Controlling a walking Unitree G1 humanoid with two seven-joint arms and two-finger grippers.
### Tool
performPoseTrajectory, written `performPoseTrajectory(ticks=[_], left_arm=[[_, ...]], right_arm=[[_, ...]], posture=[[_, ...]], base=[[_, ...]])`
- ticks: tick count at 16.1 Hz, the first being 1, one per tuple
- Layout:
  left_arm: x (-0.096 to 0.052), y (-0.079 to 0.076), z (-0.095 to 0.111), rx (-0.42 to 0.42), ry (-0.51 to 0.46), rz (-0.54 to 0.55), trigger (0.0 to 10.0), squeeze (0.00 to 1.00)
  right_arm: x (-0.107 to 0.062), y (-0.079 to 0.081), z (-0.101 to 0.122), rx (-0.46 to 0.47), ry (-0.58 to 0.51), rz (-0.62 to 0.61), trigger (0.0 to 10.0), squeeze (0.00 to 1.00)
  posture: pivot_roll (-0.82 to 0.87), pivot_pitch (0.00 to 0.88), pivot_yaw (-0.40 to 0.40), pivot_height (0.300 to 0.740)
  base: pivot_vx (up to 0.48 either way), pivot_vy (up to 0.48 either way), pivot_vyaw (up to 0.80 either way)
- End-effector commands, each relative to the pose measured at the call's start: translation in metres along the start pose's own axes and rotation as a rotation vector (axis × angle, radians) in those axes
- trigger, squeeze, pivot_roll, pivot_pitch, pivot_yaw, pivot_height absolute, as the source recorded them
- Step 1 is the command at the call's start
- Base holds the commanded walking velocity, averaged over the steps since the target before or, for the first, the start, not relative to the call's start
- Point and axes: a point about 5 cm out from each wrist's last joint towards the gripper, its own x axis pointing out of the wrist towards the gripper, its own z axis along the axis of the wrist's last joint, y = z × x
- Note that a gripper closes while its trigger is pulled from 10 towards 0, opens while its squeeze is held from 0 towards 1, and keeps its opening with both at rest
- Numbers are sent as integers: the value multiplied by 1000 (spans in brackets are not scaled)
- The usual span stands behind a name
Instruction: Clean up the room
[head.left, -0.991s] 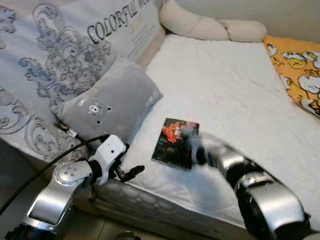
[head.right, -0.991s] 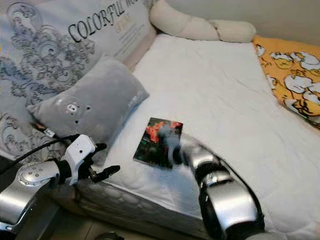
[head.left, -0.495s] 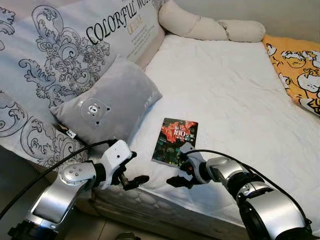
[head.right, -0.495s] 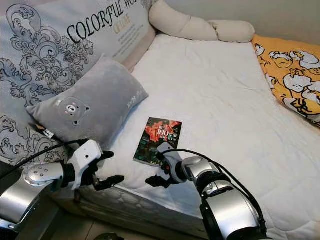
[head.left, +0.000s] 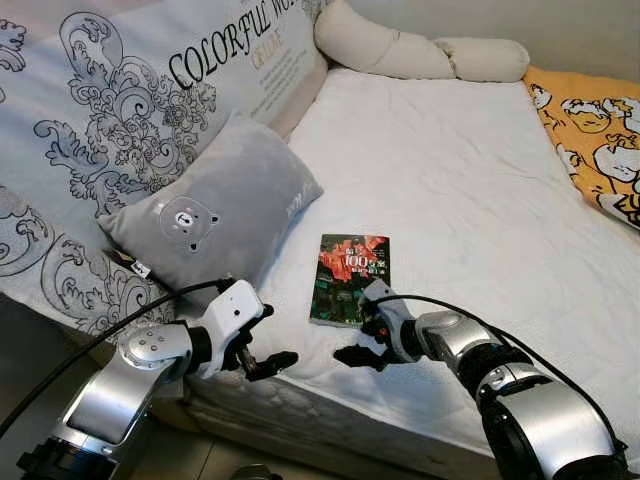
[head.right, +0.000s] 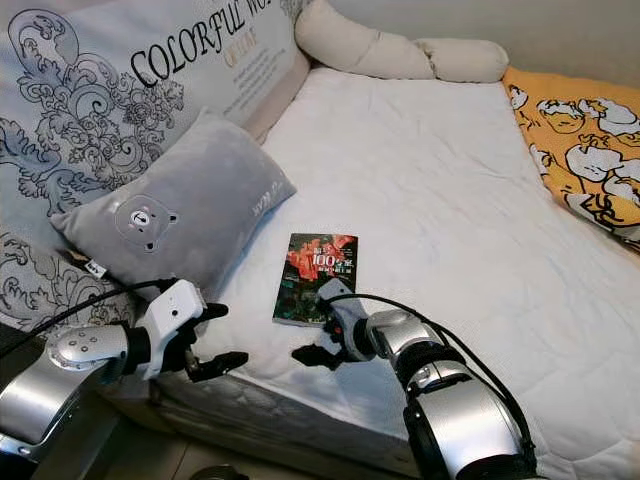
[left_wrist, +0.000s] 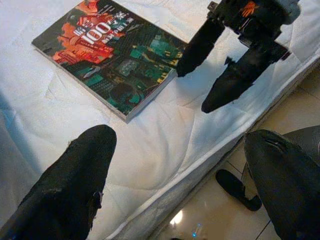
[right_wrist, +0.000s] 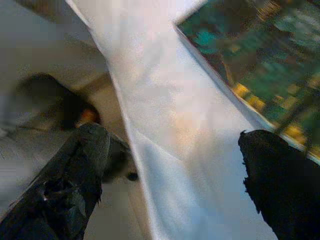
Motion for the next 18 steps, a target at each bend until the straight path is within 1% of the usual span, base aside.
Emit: performPoseTrajectory(ticks=[1, 2, 3, 4, 5, 6, 7, 8, 9, 10, 12, 13, 14, 15, 16, 17, 18], left_arm=[[0, 2, 4, 7, -16, 0, 10000, 0], [0, 2, 4, -10, -34, 10, 10000, 0], [0, 2, 5, -35, -61, 25, 10000, 0], [-1, 3, 6, -59, -93, 49, 10000, 0], [-2, 4, 7, -75, -114, 71, 10000, 0], [-1, 7, 8, -111, -159, 152, 10000, 0], [0, 7, 8, -133, -173, 180, 10000, 0], [3, 4, 7, -152, -184, 185, 10000, 0], [8, -1, 7, -148, -178, 157, 10000, 0], [11, -3, 6, -139, -167, 138, 10000, 0], [15, -1, 8, -116, -146, 124, 10000, 0], [15, 0, 9, -105, -138, 123, 10000, 0], [15, 1, 9, -99, -134, 125, 10000, 0], [15, 1, 9, -99, -134, 125, 10000, 0], [9, 4, 5, -90, -105, 146, 10000, 0], [9, 4, 5, -90, -105, 146, 10000, 0], [6, 3, 2, -93, -95, 156, 10000, 0]], right_arm=[[-5, -1, 12, 6, -57, 30, 10000, 1000], [-9, -3, 16, 20, -91, 65, 10000, 1000], [-16, -5, 22, 36, -154, 96, 10000, 1000], [-25, -10, 30, 44, -252, 85, 10000, 1000], [-31, -13, 34, 33, -320, 47, 10000, 1000], [-46, -20, 36, 54, -445, -51, 10000, 1000], [-50, -22, 35, 60, -482, -101, 10000, 1000], [-52, -24, 29, 54, -506, -199, 10000, 1000], [-49, -28, 22, 72, -505, -319, 10000, 1000], [-46, -32, 18, 94, -483, -393, 10000, 1000], [-42, -41, 9, 211, -434, -529, 10000, 1000], [-43, -46, 5, 239, -404, -610, 10000, 1000], [-44, -49, 2, 251, -387, -669, 10000, 1000], [-44, -49, 2, 251, -387, -669, 10000, 1000], [-43, -54, -6, 141, -225, -847, 10000, 0], [-43, -54, -6, 141, -225, -847, 10000, 0], [-34, -49, -8, 64, -151, -846, 10000, 0]], posture=[[124, 0, 30, 740], [118, 0, 28, 740], [112, 0, 20, 740], [105, 0, 15, 740], [97, 0, 15, 740], [73, 0, 29, 740], [73, 0, 29, 740], [70, 0, 31, 740], [47, 0, 51, 740], [42, 0, 56, 740], [35, 0, 74, 740], [41, 0, 76, 740], [44, 0, 76, 740], [44, 0, 76, 740], [85, 0, 54, 740], [85, 0, 54, 740], [107, 0, 40, 740]], base=[[0, 0, 0], [0, 0, 0], [0, 0, 0], [0, 0, 0], [0, 0, 0], [0, 0, 0], [0, 0, 0], [0, 0, 0], [0, 0, 0], [0, 0, 0], [0, 0, 0], [0, 0, 0], [0, 0, 0], [0, 0, 0], [0, 0, 0], [0, 0, 0], [0, 0, 0]])
